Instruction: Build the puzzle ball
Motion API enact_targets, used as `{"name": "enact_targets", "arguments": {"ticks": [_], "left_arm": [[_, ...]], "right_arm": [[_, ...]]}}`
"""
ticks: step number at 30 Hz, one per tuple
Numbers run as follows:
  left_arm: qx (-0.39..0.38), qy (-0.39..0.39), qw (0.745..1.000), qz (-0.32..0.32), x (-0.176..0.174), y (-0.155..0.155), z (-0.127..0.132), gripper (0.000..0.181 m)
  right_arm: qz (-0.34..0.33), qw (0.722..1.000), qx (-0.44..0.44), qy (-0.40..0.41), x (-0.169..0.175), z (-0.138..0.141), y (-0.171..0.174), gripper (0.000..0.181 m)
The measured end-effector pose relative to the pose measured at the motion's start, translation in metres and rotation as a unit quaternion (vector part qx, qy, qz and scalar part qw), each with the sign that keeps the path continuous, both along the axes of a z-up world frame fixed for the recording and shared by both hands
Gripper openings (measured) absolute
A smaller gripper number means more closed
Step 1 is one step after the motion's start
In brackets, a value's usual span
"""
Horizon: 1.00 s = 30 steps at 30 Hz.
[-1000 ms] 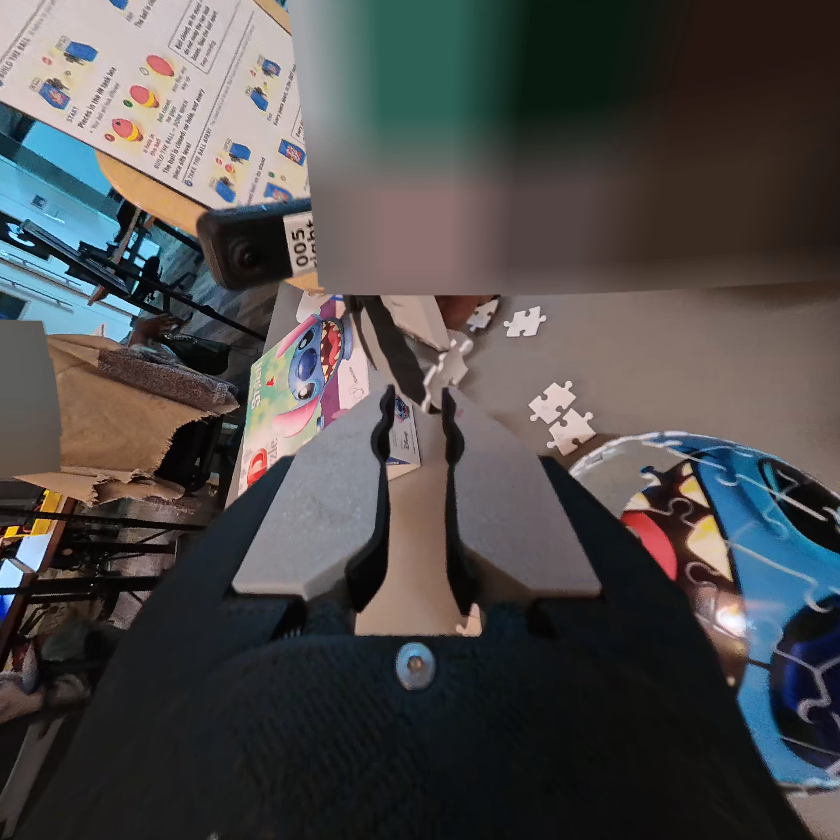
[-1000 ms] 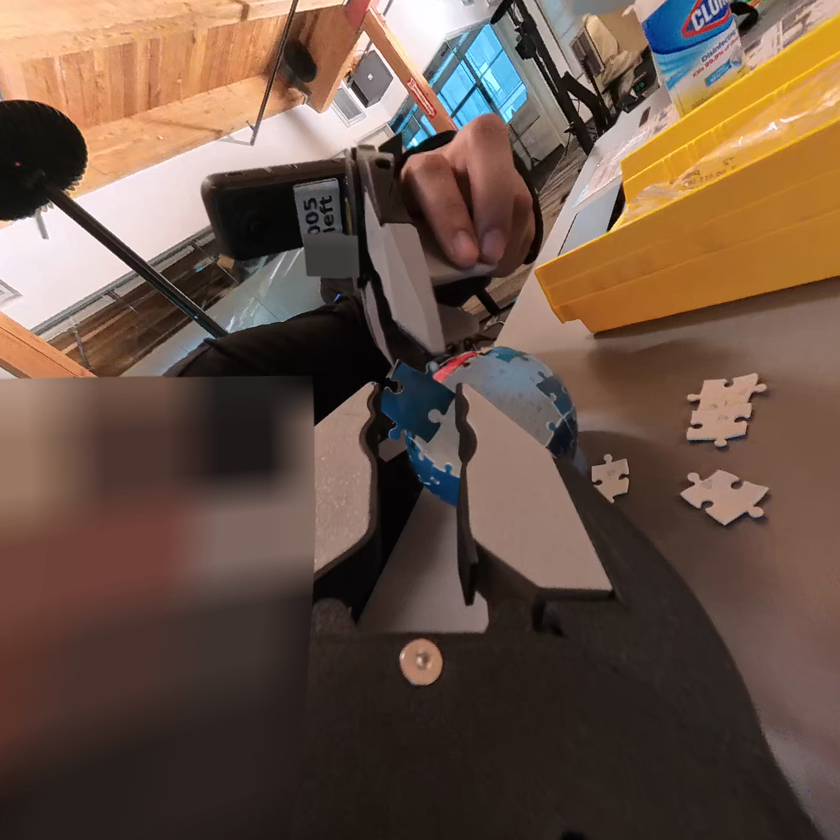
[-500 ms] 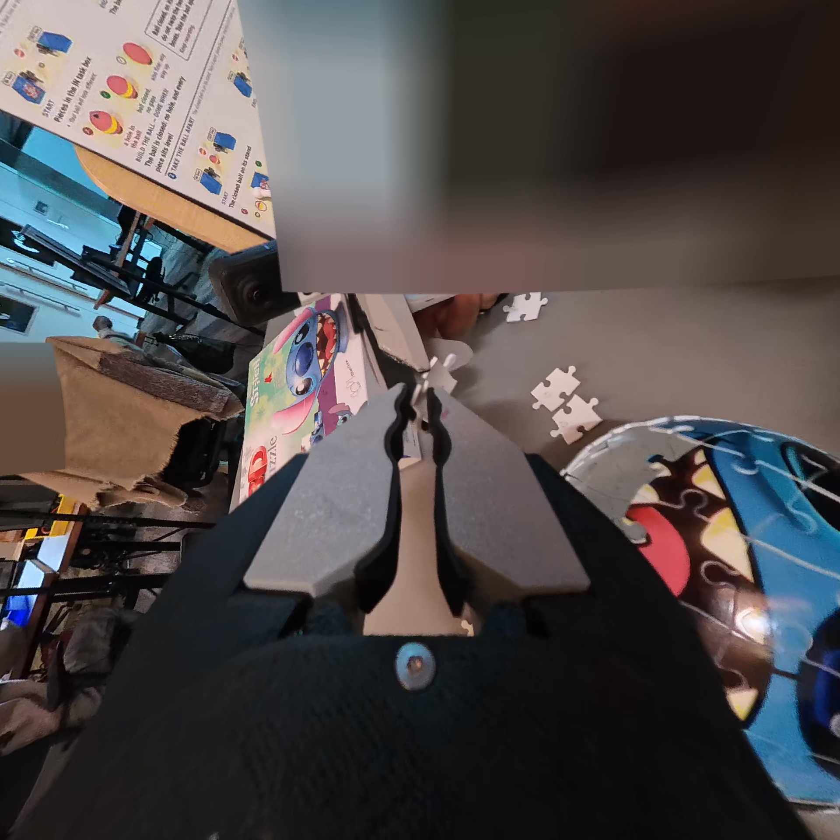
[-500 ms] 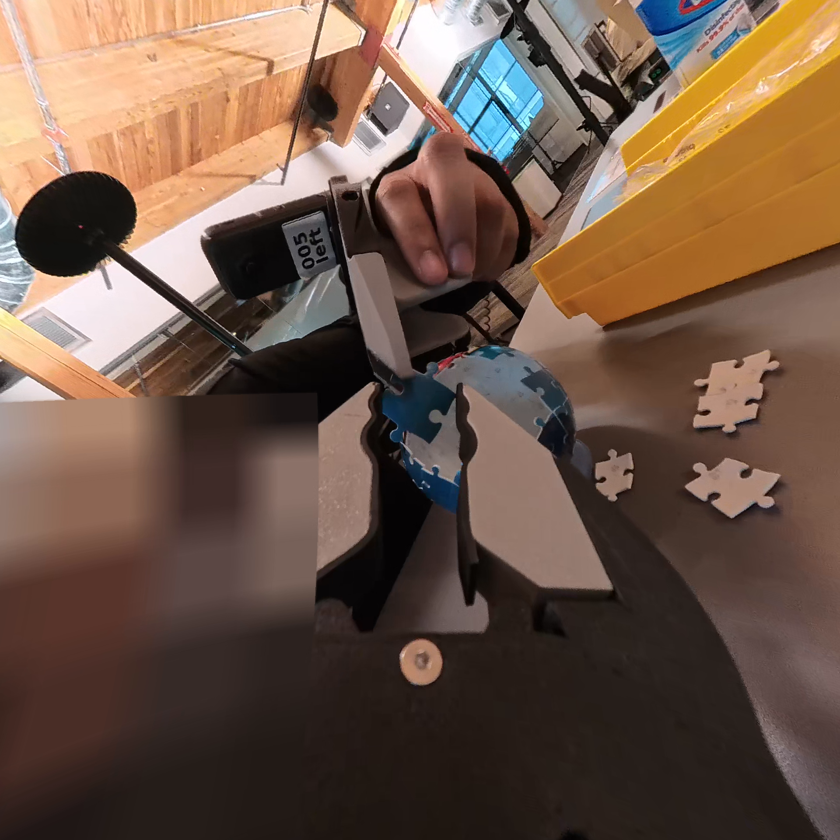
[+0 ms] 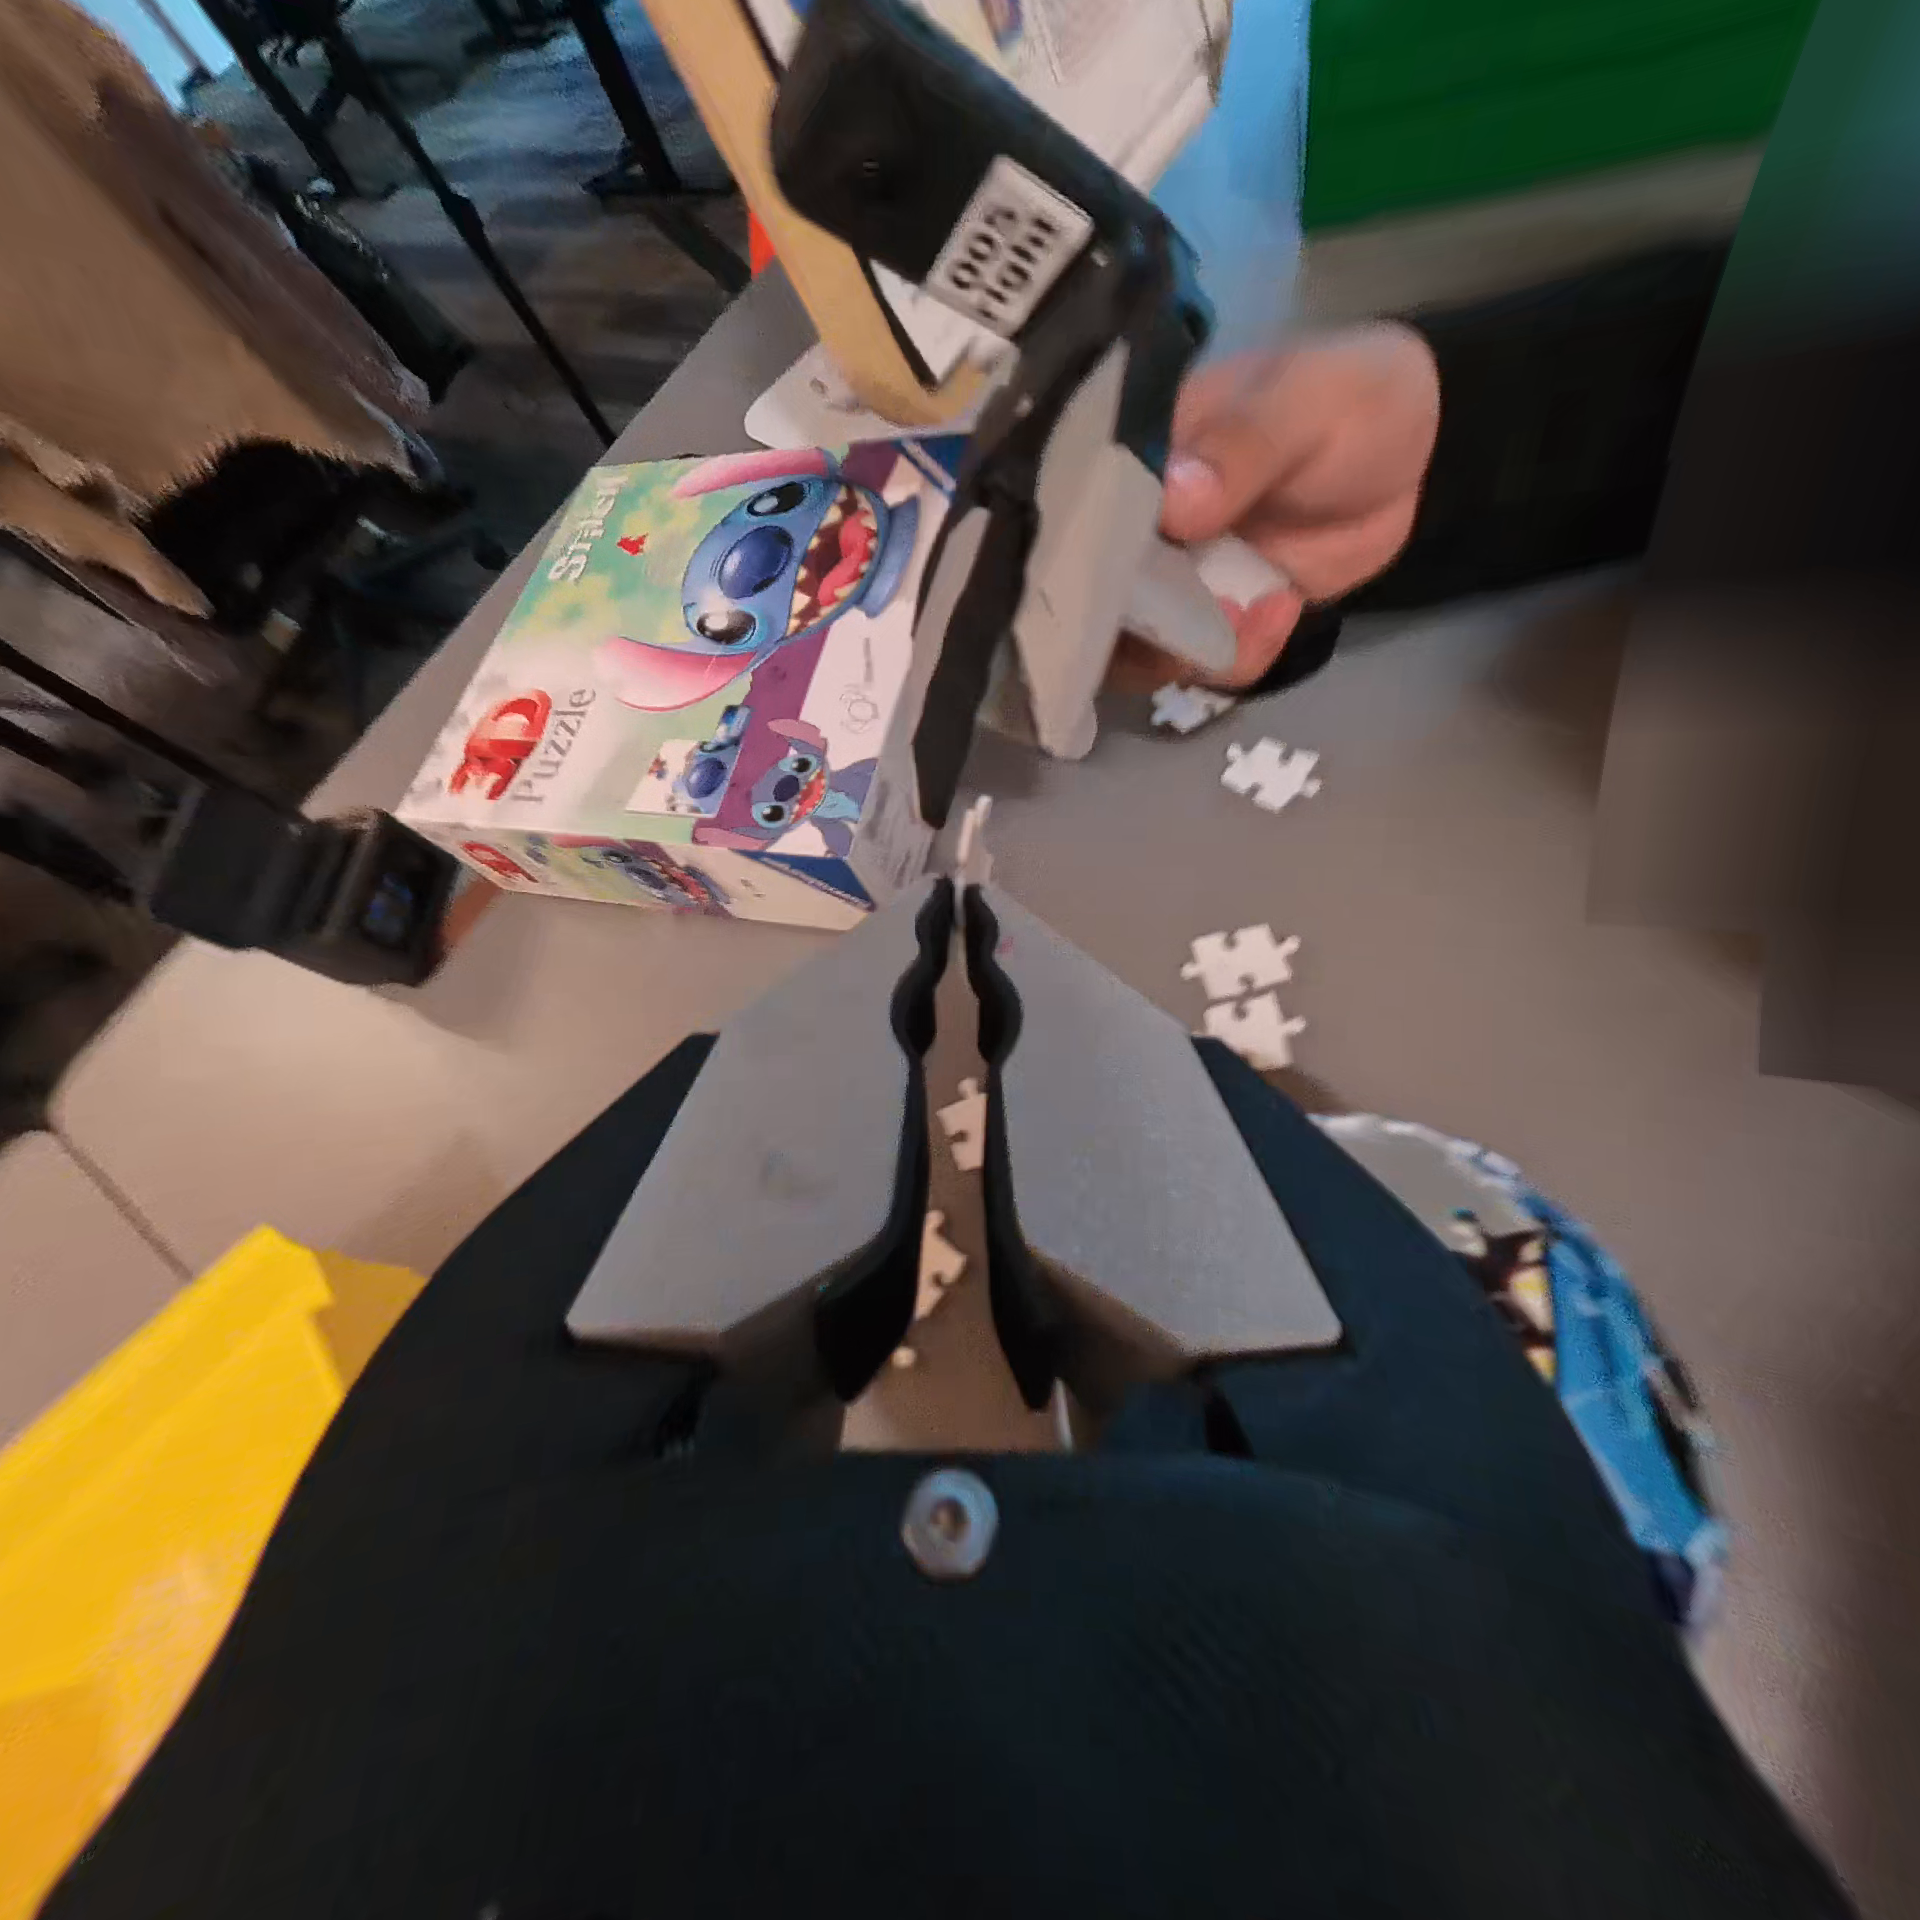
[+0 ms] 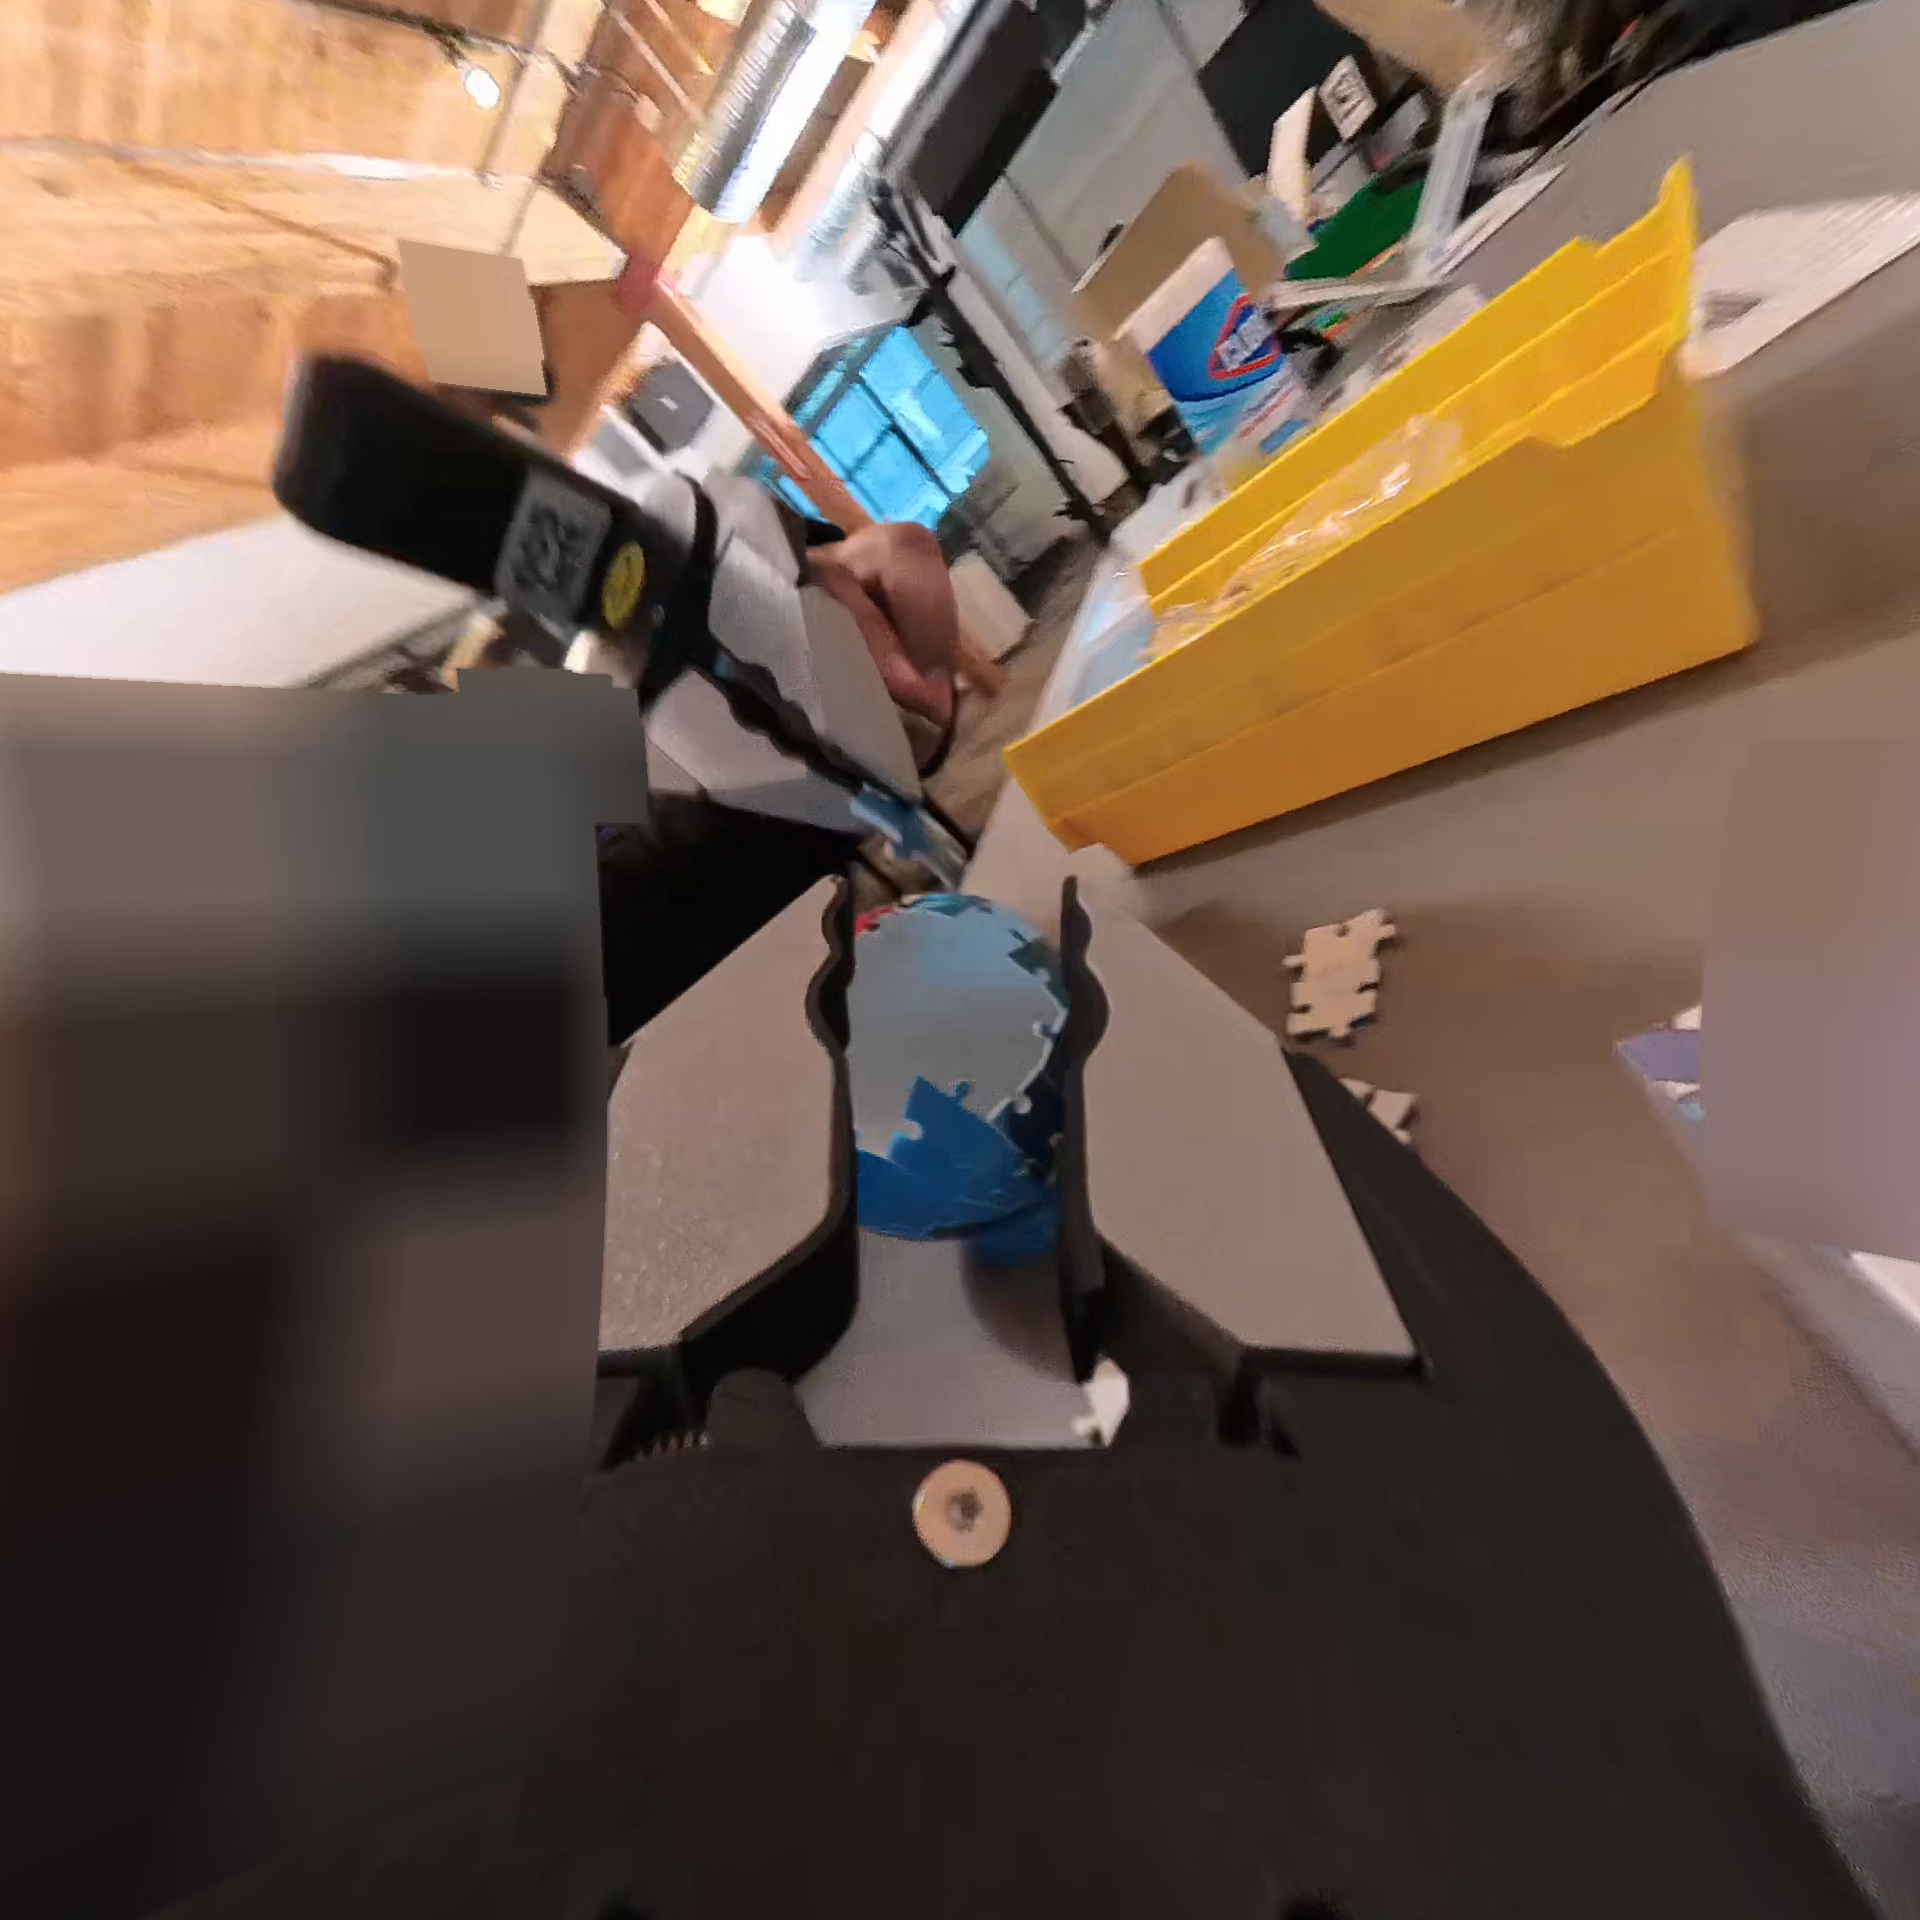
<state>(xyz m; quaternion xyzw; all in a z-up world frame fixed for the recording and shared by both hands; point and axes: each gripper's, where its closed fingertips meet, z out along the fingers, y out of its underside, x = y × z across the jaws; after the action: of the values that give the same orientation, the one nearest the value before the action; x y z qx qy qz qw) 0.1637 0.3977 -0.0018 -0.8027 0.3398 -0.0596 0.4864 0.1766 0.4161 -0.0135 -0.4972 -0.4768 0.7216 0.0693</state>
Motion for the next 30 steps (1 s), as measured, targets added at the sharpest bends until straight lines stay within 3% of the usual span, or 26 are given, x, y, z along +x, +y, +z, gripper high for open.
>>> {"name": "enact_targets", "arguments": {"ticks": [1, 4, 8, 10, 20, 30], "left_arm": [[-0.009, -0.037, 0.999, 0.012, -0.001, -0.001, 0.004, 0.0], [-0.047, -0.127, 0.99, 0.029, -0.003, -0.008, 0.01, 0.0], [-0.048, -0.224, 0.973, 0.033, -0.002, -0.016, 0.025, 0.0], [-0.032, -0.223, 0.973, 0.045, -0.006, -0.02, 0.026, 0.0], [-0.062, -0.221, 0.973, 0.026, 0.005, -0.024, 0.013, 0.0], [-0.037, -0.209, 0.977, -0.011, 0.031, -0.002, 0.031, 0.0]], "right_arm": [[-0.007, 1.0, 0.024, 0.005, 0.0, 0.0, -0.003, 0.038], [-0.007, 0.999, 0.039, 0.033, -0.002, 0.013, -0.022, 0.04], [-0.047, 0.996, 0.075, 0.028, -0.016, 0.014, -0.034, 0.024], [-0.054, 0.995, 0.07, 0.051, -0.017, 0.023, -0.039, 0.0], [-0.05, 0.995, 0.045, 0.077, -0.008, 0.046, -0.038, 0.003], [-0.045, 0.99, 0.102, 0.084, 0.015, 0.065, -0.024, 0.009]]}}
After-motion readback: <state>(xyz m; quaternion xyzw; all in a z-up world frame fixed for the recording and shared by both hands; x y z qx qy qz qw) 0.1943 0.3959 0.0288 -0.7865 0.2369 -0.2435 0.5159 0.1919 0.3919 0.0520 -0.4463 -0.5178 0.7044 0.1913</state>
